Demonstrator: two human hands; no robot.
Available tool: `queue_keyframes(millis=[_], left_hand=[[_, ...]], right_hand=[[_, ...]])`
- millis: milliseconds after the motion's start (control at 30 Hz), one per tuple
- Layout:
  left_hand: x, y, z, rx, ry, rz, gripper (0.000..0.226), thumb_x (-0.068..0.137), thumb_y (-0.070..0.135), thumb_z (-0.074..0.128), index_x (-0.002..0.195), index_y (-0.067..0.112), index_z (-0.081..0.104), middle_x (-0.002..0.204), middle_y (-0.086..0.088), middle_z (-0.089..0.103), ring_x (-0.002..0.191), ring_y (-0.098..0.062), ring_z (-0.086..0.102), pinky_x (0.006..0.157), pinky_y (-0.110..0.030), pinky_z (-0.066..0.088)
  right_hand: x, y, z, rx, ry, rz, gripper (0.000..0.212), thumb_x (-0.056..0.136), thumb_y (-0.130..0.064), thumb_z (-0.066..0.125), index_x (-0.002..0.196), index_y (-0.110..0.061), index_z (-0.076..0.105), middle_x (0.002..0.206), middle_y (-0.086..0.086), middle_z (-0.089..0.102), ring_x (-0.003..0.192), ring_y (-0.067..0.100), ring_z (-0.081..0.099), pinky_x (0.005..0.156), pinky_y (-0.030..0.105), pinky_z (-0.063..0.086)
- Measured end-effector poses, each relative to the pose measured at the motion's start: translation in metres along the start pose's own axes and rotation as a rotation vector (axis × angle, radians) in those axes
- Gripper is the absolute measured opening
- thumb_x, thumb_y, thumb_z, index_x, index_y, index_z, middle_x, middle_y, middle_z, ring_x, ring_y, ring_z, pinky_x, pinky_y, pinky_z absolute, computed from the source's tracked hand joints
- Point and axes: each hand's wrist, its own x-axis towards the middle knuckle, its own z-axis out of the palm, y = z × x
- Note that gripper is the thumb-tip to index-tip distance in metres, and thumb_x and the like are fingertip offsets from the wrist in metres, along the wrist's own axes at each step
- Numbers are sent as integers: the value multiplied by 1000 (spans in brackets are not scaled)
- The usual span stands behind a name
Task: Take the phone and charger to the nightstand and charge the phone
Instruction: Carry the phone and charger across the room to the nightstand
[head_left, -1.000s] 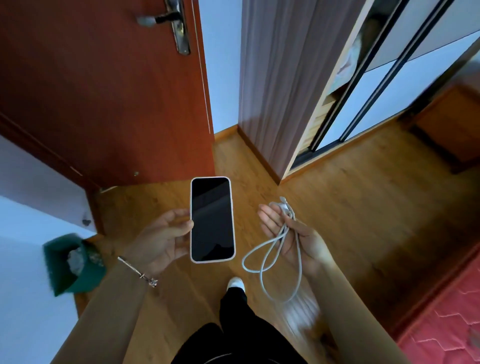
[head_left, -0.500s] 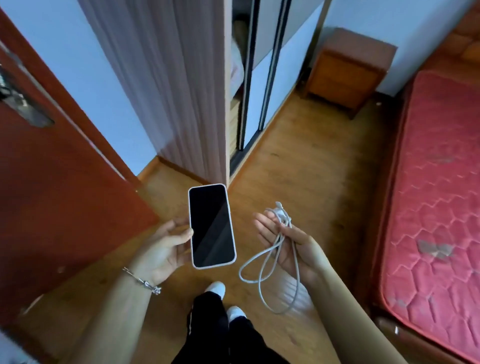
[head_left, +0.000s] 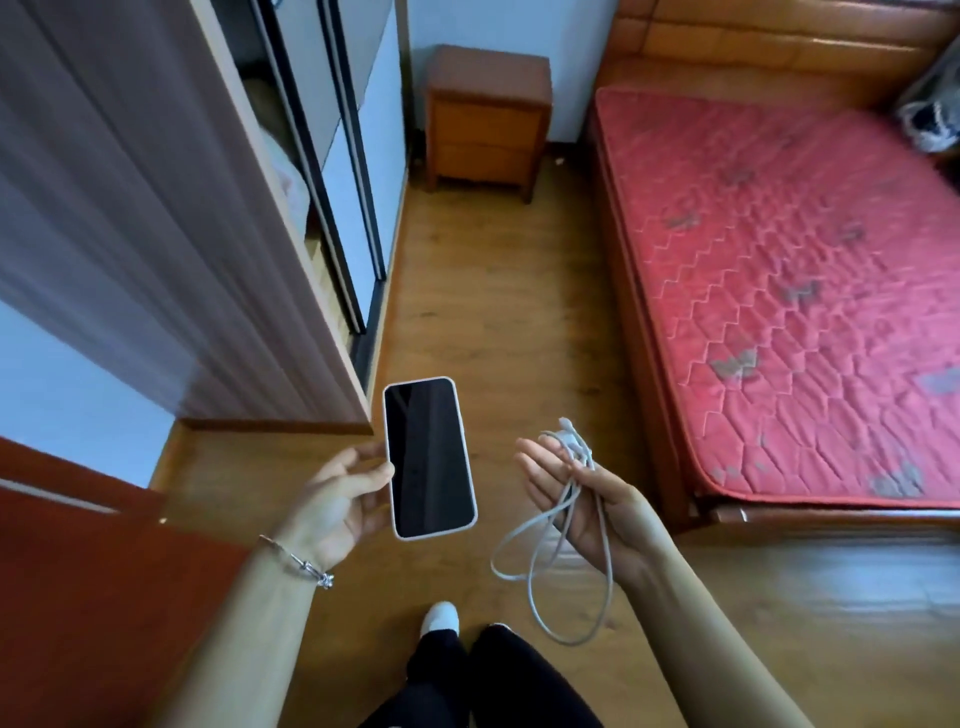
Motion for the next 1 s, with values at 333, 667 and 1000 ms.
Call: queue_keyframes(millis=[333,667,1000], left_hand=[[28,26,16,100,-122,-5,26,89,-6,47,108,10,55,88,-8,70,74,-18,69,54,-30,57],[94,54,60,141,-114,-7,28,91,-4,44,114,9,51,75,0,74,67,-13,71,54,-28,57],[168,80,129,108,-45,-14,16,91,7,49,105,14,54,87,-2,71,88,-15,66,56,-23,56]], right_hand=[[8,-5,-6,57,-39,-109,39,91,-6,40,129,1,45,128,24,59,120,33,57,88,39,54],[66,-68,-17,60,-3,-65,36,90,-6,42,125,-2,47,126,21,62,115,31,61,87,37,54],[136,-157,-21,60,-68,-12,43,85,-7,52,127,0,46,127,22,61,118,33,59,91,40,53]])
